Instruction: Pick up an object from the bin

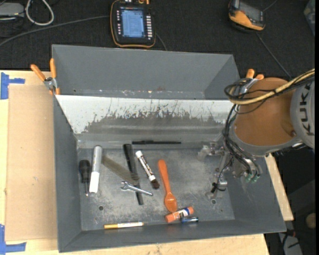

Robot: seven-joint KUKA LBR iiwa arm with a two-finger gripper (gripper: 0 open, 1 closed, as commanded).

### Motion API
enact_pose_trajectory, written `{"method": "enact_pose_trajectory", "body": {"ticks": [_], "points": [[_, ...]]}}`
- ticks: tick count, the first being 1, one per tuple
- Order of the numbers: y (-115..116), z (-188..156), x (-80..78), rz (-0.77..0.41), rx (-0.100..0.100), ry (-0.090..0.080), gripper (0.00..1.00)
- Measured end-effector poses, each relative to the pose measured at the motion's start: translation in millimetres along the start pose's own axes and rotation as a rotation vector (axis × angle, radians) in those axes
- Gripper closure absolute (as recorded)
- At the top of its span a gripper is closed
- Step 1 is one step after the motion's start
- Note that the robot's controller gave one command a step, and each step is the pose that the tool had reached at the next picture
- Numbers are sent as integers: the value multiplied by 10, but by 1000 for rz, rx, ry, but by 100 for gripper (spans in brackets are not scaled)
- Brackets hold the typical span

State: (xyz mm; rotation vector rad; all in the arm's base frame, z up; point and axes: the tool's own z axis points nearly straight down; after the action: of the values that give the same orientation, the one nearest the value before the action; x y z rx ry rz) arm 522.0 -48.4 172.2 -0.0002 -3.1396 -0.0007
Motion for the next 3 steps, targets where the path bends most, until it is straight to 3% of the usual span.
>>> {"method": "enact_pose_trajectory", "body": {"ticks": [1,2,3], "points": [[582,1011,420,-217,0,-16,0],[789,257,526,-235,2,-8,0],[870,727,512,-599,2,-13,0]]}}
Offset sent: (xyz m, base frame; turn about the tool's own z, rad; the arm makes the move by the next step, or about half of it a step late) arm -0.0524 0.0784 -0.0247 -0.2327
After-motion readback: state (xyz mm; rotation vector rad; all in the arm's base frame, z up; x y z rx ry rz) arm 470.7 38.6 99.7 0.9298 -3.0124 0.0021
